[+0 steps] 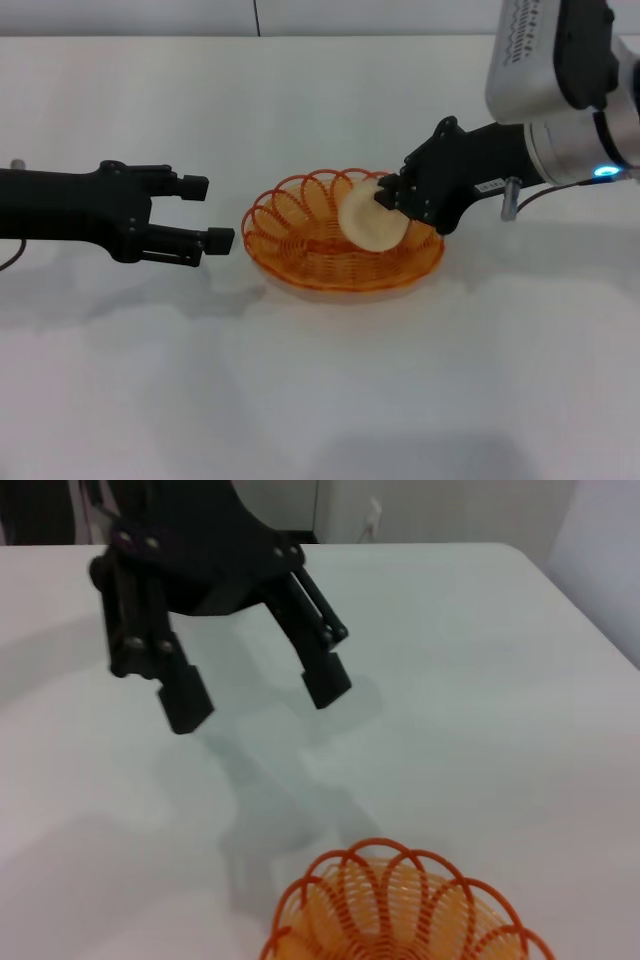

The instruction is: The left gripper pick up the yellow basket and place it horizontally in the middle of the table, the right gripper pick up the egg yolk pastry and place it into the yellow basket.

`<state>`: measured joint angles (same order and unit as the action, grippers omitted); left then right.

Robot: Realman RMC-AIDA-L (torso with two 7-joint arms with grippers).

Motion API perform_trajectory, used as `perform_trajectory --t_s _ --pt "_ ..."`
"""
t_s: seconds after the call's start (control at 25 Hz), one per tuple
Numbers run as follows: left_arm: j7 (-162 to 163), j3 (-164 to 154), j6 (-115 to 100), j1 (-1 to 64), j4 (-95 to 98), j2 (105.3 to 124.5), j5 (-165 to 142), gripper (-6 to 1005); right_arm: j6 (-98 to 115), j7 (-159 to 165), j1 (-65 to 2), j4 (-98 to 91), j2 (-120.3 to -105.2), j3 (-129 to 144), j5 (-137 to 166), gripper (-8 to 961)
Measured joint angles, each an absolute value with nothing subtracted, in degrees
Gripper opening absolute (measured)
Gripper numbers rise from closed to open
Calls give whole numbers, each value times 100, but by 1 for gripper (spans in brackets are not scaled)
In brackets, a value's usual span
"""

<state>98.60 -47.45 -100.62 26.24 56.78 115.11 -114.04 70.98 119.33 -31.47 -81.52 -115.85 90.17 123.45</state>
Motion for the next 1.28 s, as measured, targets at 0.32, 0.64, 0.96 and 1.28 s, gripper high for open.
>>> perform_trajectory --t_s 0.32,0.64,0.96,1.28 --pt "9738 -4748 -10011 2631 5655 11529 -11406 881 6781 11929 -3235 -7936 -11585 9073 12294 132" --pt "9547 -4556 -10002 2568 5610 11531 -11401 881 6828 11894 -2623 -8594 -11544 9043 12284 480" --pt "9317 -4503 -10002 2441 5598 11520 -11378 881 7050 11577 -1477 -9500 -11525 9025 12126 717" --pt "9006 -4374 -9999 2489 5423 11530 -11324 881 7389 10492 -1077 -9341 -11522 8738 11264 863"
